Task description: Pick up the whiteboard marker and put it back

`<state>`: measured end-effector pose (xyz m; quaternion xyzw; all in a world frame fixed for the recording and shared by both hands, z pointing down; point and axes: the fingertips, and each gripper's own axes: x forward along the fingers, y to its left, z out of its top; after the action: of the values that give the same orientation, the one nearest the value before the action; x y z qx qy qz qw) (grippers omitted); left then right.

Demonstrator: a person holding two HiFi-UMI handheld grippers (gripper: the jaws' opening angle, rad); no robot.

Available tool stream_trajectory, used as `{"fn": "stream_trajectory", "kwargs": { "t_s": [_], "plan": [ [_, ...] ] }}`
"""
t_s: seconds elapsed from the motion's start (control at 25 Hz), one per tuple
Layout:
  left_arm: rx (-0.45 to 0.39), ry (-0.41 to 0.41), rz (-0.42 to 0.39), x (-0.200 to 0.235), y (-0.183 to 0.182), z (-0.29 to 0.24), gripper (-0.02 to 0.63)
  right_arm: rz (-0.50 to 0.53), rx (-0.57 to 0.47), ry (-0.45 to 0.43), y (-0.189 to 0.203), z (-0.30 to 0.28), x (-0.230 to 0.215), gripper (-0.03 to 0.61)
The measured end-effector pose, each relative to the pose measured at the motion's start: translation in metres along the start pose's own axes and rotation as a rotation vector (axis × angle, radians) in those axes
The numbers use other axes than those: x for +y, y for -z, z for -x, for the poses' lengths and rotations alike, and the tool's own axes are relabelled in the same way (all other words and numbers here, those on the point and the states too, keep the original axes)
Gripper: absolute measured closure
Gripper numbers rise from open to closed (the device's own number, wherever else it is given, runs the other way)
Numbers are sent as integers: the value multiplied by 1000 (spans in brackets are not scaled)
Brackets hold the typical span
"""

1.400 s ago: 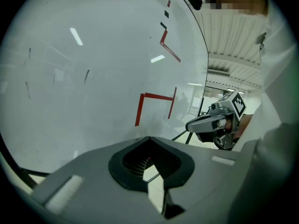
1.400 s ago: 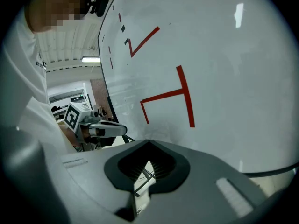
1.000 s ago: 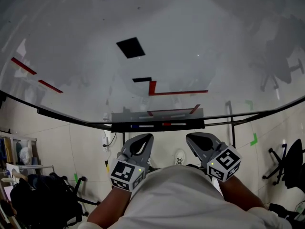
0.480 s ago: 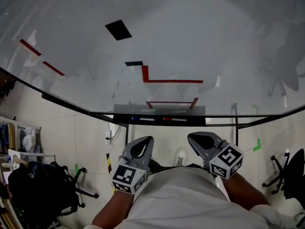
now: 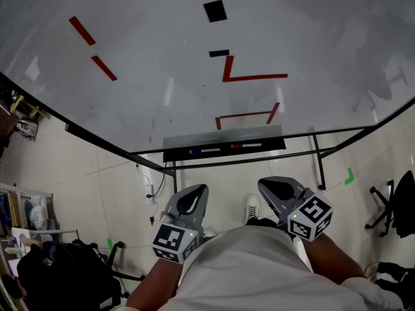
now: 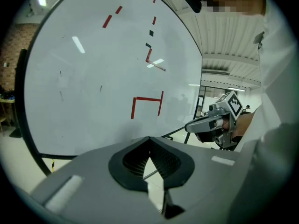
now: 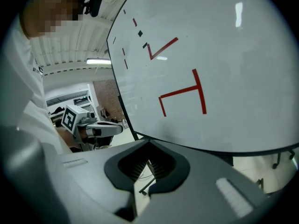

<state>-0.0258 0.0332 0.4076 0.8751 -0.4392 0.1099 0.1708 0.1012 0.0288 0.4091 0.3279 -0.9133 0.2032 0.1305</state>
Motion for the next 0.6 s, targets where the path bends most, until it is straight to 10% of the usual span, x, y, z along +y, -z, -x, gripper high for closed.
{"fn": "stream_trajectory", "kwargs": {
  "t_s": [0.6],
  "plan": [
    [32,169,15,-32,59,99,597,-32,-31,204,46,44,102,577]
  ]
}}
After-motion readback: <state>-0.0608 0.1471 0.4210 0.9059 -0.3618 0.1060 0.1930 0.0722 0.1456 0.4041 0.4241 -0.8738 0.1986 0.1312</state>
